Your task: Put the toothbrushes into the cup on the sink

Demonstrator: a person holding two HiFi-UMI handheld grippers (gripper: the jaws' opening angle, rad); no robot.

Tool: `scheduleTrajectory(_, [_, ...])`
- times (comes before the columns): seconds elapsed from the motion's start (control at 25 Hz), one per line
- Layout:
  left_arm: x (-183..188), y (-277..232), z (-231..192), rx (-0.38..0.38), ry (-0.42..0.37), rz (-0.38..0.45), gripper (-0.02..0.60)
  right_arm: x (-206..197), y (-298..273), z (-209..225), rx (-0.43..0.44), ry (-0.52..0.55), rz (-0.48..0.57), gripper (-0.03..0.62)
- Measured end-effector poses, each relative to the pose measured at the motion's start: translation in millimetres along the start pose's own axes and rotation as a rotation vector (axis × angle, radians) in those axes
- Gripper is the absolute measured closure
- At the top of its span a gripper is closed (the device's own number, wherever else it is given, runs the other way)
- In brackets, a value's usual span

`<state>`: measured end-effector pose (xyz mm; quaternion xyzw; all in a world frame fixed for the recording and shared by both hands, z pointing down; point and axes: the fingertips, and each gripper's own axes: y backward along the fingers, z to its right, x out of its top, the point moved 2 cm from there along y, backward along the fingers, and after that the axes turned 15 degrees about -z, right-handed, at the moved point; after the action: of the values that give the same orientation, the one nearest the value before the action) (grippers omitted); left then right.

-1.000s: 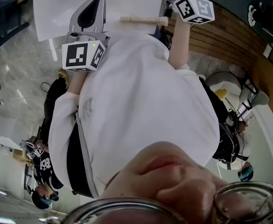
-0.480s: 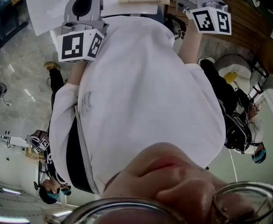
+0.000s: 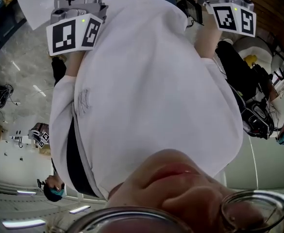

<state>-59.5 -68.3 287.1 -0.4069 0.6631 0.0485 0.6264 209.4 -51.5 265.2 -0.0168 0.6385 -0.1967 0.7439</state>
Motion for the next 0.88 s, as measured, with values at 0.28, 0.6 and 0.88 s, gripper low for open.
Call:
scheduleTrajectory(0.28, [-6.7, -11.8, -30.8, 0.019, -0.007, -0.009, 0.576, -18.5, -37.7, -29.5, 0.074, 0.043, -0.046, 0.58])
scheduleTrajectory(0.6, [6.4, 3.1, 48.2, 0.093, -0.001, 0.013, 0.577, -18.0, 13.1, -27.7, 0.253, 0.213, -0.139, 0.582])
scheduleTrajectory(0.88, [-6.1, 29.2, 77.9, 0.219, 0.035, 0.033, 0.577, -60.7, 9.3, -67.3, 0.608, 0.556, -0.319, 0.582])
